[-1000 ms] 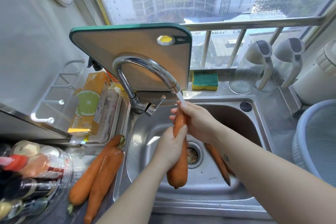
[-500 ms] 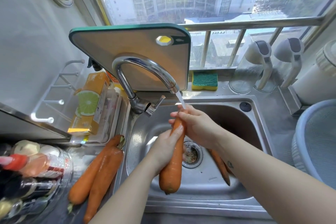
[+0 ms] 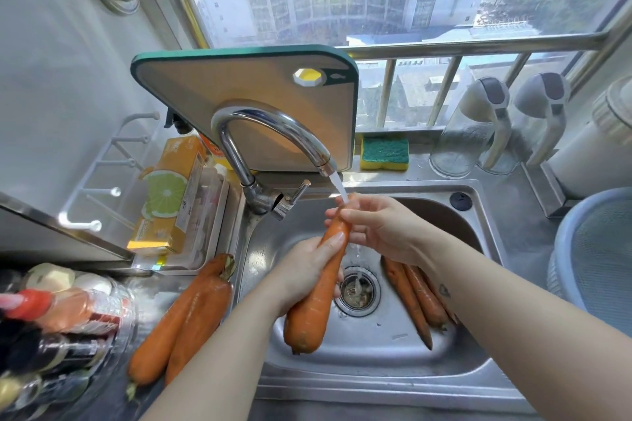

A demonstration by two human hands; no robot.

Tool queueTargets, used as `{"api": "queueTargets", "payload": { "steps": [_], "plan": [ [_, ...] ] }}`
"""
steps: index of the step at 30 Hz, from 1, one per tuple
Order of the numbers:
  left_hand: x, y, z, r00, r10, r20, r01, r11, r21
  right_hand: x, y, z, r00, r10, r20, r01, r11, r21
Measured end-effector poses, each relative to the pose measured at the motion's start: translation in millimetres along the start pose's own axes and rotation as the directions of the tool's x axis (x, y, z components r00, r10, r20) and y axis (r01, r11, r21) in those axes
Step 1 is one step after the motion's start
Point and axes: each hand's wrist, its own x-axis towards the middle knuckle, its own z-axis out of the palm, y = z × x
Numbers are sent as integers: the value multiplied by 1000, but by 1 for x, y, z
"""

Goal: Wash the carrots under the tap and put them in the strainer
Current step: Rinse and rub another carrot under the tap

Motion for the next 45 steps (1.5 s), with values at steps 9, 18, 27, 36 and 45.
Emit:
{"api": "queueTargets", "payload": {
  "steps": [9, 18, 27, 36, 45],
  "plan": [
    [2, 5, -6, 1000, -8, 19, 6, 998, 67, 0, -18, -11, 990, 83, 112, -69, 990, -124],
    [6, 12, -6, 1000, 11, -18, -8, 990, 143, 2, -26, -17, 991, 82, 102, -70, 990, -119],
    [9, 15, -5, 999, 13, -41, -6, 986, 168, 6, -25, -16, 993, 64, 95, -48, 987, -155],
    [6, 16, 0, 996, 49, -73, -33, 976, 214, 6, -17, -14, 1000, -10, 26, 15, 980, -198],
    [3, 6, 11, 978, 63, -197, 31, 898, 439, 9, 10, 4, 975, -163, -152, 89, 911, -402]
  ]
}}
